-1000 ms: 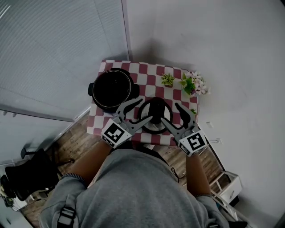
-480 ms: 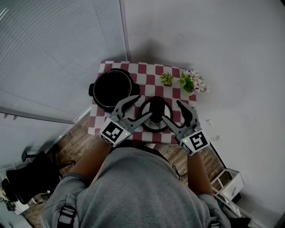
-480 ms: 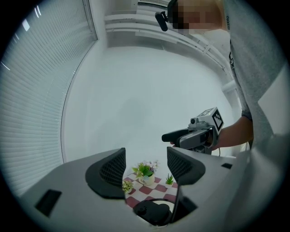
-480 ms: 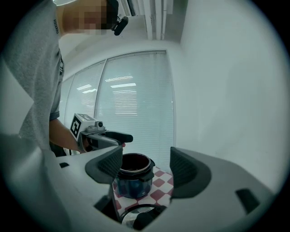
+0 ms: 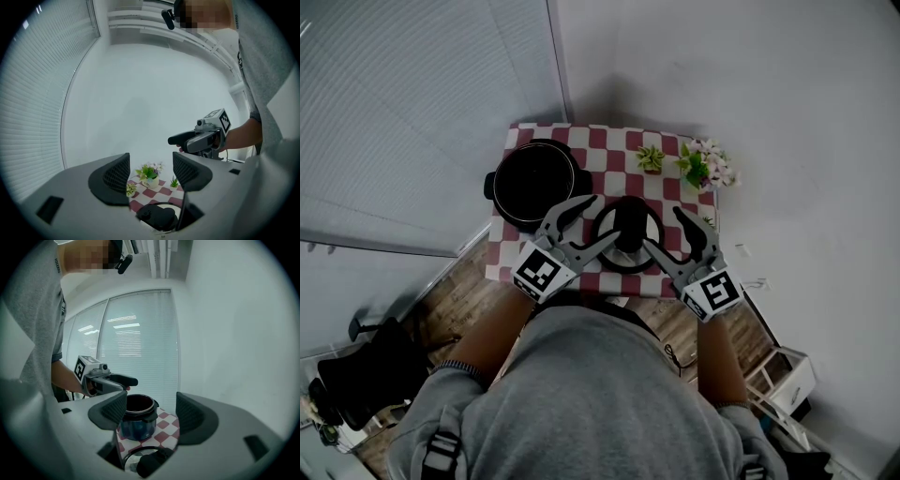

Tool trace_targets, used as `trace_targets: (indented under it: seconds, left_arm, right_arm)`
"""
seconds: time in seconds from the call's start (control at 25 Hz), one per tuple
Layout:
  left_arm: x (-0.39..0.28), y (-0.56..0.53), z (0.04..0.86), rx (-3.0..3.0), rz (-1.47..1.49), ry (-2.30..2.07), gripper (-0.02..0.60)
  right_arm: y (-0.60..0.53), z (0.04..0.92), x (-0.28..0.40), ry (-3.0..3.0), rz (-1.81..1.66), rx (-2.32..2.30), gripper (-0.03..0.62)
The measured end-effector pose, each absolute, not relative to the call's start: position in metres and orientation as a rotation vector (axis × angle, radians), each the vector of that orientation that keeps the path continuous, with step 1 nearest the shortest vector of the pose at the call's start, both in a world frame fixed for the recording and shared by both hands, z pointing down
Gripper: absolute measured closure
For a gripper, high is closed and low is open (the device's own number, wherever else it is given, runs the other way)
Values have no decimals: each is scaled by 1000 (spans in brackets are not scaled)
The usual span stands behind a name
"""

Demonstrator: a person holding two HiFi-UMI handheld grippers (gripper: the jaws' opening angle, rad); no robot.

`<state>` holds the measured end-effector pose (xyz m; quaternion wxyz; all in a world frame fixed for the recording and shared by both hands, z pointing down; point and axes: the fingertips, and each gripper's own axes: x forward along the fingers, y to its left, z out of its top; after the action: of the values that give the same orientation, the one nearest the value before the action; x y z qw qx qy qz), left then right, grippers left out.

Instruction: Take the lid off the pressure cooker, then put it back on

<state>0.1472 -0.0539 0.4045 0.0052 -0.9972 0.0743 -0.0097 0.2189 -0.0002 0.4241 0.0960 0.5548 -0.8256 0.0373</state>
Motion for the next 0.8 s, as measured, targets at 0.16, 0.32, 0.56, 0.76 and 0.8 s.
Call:
trace_targets:
  seconds: [0.16,0.32,0.56,0.76,0.8]
  left_arm:
    - [160,-53,422,-3105,-143,153,272]
    - [178,-49,452,-3085,-332,31,272]
    - [199,-35,516,-2958,-646,-167,271]
    - [209,-25,567,-2827,-858,-290,271]
    - [211,-23,578,-2803,-896,-312,270]
  right_arm:
    - [-5,438,224,-2415,129,1592,249]
    - [-9,461,227,-2380,196,1506,250]
    - [-11,514,220,-2302,295,1273,250]
    - [-8,570,222,-2186,330,1087,250]
    - [-8,581,223,-2163,333,1055,250]
